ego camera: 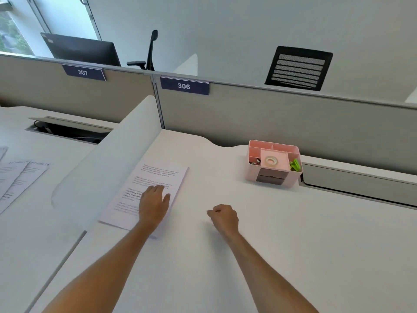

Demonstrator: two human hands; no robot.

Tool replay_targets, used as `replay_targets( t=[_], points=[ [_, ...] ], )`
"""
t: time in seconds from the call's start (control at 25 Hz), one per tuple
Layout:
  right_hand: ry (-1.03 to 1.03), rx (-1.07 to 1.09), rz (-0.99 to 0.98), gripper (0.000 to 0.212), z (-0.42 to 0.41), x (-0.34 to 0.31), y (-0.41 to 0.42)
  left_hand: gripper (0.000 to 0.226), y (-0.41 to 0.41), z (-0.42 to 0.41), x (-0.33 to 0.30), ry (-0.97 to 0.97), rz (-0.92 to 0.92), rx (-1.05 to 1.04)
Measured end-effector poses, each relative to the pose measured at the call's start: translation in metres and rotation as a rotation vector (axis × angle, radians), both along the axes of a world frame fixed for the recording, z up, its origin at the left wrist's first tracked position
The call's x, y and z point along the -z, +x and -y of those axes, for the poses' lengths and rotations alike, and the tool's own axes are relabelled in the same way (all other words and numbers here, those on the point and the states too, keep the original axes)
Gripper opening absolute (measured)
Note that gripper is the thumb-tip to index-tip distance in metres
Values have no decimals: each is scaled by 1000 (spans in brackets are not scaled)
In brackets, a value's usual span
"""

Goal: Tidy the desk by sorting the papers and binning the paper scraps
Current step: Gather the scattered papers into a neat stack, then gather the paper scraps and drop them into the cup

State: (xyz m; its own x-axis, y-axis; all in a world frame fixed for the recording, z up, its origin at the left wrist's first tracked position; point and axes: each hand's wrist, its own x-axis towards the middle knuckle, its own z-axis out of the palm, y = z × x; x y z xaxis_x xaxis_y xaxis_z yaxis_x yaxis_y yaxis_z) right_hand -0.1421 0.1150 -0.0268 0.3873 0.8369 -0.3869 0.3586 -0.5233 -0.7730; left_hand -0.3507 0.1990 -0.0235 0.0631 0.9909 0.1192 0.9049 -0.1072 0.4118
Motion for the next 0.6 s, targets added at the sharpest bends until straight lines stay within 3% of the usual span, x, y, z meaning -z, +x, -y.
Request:
replay_targets(
  t=[0.04, 0.12, 0.2, 0.6],
  points=[
    [4, 18, 26, 1, 16, -2, 16, 33, 14, 12, 1, 12, 33, 53],
    [4, 47, 74, 26, 45, -4, 46, 31, 41, 35, 7, 23, 92, 138],
    [14, 60, 131, 33, 75, -6, 73, 30, 64, 56, 14, 12, 132, 207],
    [-31, 213, 316, 27, 254, -22, 229, 25, 206, 151, 16, 15, 251, 513]
  ],
)
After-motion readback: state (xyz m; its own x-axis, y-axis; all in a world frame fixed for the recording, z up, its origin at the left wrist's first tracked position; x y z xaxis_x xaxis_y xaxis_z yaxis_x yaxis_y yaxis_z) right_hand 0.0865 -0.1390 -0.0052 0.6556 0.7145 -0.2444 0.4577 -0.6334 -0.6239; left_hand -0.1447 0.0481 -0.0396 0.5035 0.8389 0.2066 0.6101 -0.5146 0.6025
